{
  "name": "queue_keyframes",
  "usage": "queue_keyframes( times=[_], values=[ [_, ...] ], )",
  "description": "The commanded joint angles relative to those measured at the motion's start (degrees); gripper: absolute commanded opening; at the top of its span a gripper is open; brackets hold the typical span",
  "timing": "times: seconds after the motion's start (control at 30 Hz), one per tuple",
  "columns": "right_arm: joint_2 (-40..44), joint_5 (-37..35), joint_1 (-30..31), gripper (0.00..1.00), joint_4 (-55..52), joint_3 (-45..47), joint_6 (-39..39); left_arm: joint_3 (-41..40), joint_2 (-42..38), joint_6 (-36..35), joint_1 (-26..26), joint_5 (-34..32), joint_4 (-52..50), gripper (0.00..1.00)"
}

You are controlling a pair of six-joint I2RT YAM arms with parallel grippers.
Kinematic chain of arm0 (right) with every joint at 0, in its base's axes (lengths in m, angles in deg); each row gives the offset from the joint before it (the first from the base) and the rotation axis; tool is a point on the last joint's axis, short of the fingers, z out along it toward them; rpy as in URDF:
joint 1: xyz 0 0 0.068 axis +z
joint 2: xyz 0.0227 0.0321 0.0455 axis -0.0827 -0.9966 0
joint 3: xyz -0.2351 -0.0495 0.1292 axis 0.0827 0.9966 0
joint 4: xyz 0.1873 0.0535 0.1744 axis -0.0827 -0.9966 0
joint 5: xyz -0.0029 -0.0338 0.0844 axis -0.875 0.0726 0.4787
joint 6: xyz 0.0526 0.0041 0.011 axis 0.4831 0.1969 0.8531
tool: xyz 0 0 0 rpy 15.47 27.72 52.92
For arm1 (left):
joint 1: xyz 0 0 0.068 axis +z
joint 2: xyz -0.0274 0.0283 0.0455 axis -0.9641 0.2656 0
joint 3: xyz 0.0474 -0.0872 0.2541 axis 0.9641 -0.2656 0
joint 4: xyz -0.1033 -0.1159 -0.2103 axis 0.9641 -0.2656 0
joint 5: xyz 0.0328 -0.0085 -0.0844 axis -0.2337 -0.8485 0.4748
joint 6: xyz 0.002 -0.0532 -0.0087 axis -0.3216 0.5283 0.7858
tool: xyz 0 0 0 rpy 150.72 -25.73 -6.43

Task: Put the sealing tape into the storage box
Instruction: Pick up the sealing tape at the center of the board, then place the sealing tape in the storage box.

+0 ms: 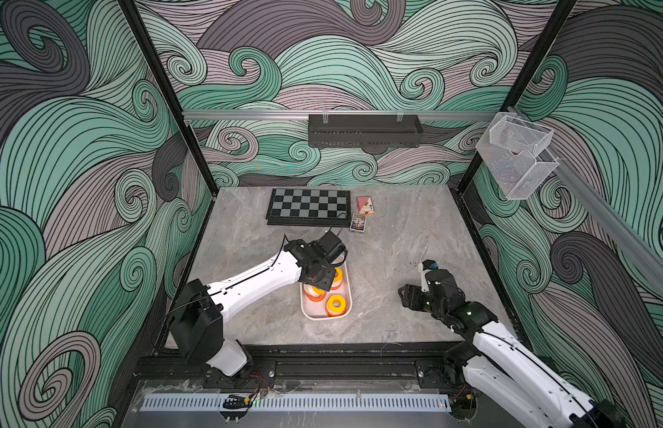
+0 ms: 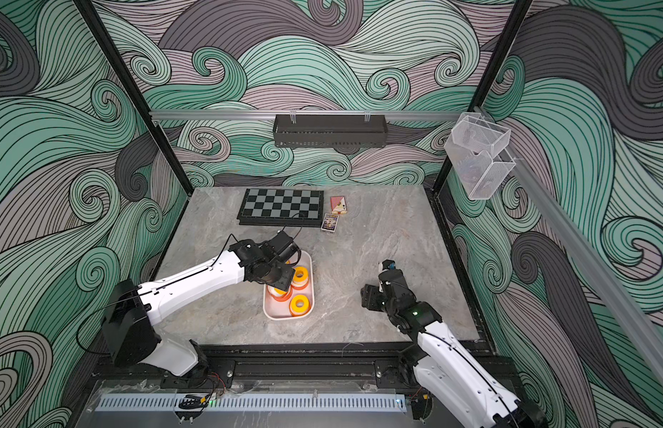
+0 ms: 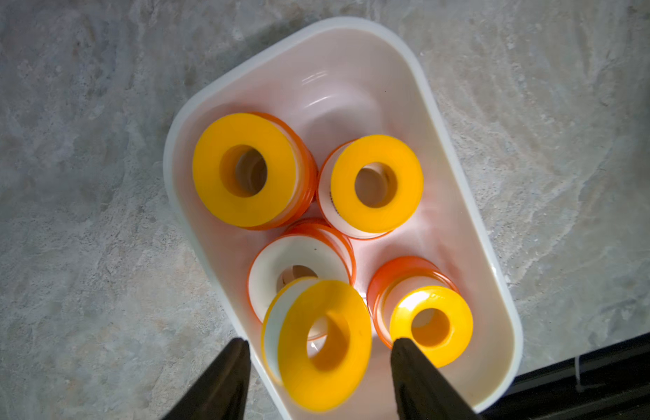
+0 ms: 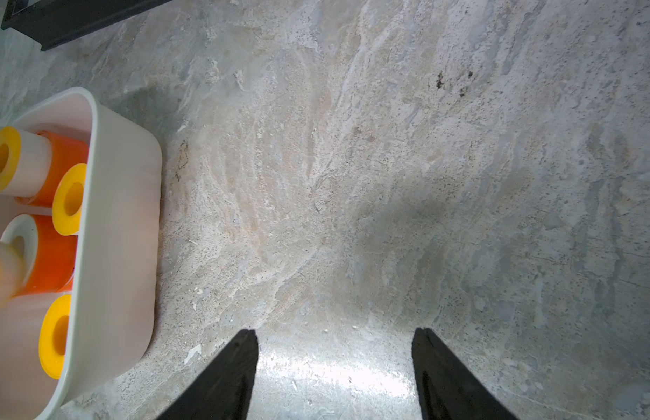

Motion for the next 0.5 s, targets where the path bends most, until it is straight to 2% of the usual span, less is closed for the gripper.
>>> queue_keyframes(
  times=[0.0,0.23,0.47],
  values=[
    [0.75,-1.05,0.66,0.71,0.71,0.50,-0.37,-1.06,-1.46,0.94,1.12,0.32,4.30,0.66],
    [1.06,-1.44,1.13,0.71,0.78,0.62,-0.38,-0.45,0.34,1.12,2.47,0.63,4.73,0.66],
    [0.42,-1.62,1.58,0.71,0.75,0.41,-0.51,0.25,-2.26,2.64,2.39,3.50,2.17,0.67]
  ],
)
